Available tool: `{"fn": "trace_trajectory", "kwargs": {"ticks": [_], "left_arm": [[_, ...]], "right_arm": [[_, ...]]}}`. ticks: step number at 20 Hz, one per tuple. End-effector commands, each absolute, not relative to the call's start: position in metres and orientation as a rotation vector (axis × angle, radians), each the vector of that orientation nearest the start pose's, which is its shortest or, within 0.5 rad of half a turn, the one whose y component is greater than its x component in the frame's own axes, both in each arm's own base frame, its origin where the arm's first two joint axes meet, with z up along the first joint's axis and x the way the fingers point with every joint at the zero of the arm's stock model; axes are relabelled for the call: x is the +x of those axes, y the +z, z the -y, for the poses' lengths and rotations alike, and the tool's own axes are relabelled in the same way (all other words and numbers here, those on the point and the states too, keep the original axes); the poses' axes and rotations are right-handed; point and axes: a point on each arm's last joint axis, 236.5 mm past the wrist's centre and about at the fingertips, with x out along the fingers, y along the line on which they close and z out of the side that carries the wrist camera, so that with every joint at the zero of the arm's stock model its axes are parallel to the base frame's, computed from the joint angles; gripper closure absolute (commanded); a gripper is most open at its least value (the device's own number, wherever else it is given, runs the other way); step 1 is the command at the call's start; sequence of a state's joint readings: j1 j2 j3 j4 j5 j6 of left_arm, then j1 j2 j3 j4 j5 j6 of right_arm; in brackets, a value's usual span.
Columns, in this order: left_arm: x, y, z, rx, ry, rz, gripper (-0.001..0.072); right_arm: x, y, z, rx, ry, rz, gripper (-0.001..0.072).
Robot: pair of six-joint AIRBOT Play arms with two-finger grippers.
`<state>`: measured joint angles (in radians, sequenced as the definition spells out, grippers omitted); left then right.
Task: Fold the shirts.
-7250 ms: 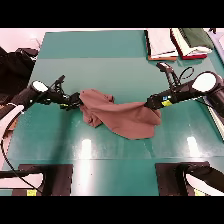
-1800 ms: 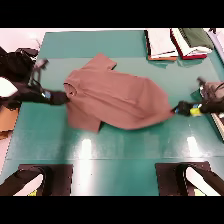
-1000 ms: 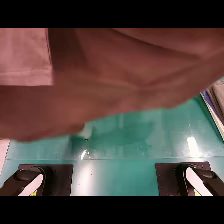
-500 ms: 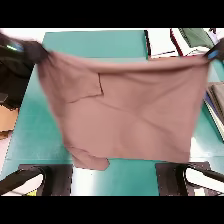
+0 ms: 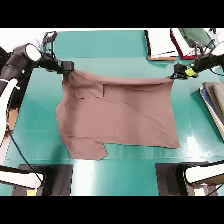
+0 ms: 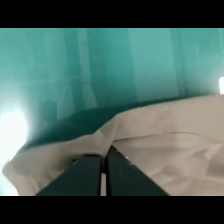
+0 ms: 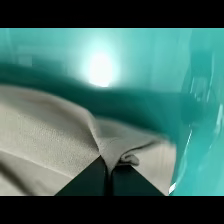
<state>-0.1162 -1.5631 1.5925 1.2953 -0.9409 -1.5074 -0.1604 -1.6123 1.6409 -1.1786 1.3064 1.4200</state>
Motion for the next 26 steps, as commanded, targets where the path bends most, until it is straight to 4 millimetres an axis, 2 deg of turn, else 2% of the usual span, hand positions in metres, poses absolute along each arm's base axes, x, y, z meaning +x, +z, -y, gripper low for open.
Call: {"fn": "trace_trajectory", "kwargs": {"ticks": [1,5,8,11,13,17,18,19,20,22,24,26], "left_arm": [[0.521,0.078,0.112,-0.052,-0.307,-0.970,0.0681],[0.471,0.036,0.109,-0.023,-0.333,-1.213,0.0681],[0.439,-0.004,0.106,-0.030,-0.334,-1.351,0.0681],[0.416,-0.032,0.104,-0.041,-0.330,-1.436,0.0681],[0.409,-0.042,0.106,-0.055,-0.333,-1.461,0.0681],[0.407,-0.042,0.108,-0.071,-0.337,-1.466,0.0676],[0.406,-0.041,0.108,-0.071,-0.337,-1.465,0.0433],[0.407,-0.038,0.108,-0.084,-0.324,-1.461,0.0186],[0.407,-0.029,0.108,-0.086,-0.320,-1.441,0.0228],[0.401,-0.002,0.107,-0.074,-0.329,-1.405,0.0230],[0.385,0.027,0.099,-0.036,-0.323,-1.370,0.0230],[0.355,0.037,0.087,-0.014,-0.290,-1.353,0.0229]], "right_arm": [[0.482,0.053,-0.011,0.217,0.275,-1.212,0.0693],[0.450,0.051,0.005,0.128,0.241,-1.329,0.0693],[0.434,0.048,0.003,0.137,0.260,-1.395,0.0693],[0.409,0.025,-0.001,0.165,0.254,-1.454,0.0693],[0.397,0.007,-0.001,0.201,0.212,-1.442,0.0693],[0.379,-0.017,0.001,0.238,0.161,-1.416,0.0687],[0.378,-0.019,0.000,0.245,0.161,-1.412,0.0552],[0.378,-0.018,-0.001,0.245,0.162,-1.407,0.0295],[0.377,-0.014,-0.001,0.244,0.165,-1.408,0.0243],[0.372,0.001,-0.003,0.235,0.176,-1.403,0.0247],[0.361,0.021,-0.005,0.223,0.181,-1.372,0.0260],[0.342,0.040,-0.009,0.208,0.185,-1.331,0.0260]]}}
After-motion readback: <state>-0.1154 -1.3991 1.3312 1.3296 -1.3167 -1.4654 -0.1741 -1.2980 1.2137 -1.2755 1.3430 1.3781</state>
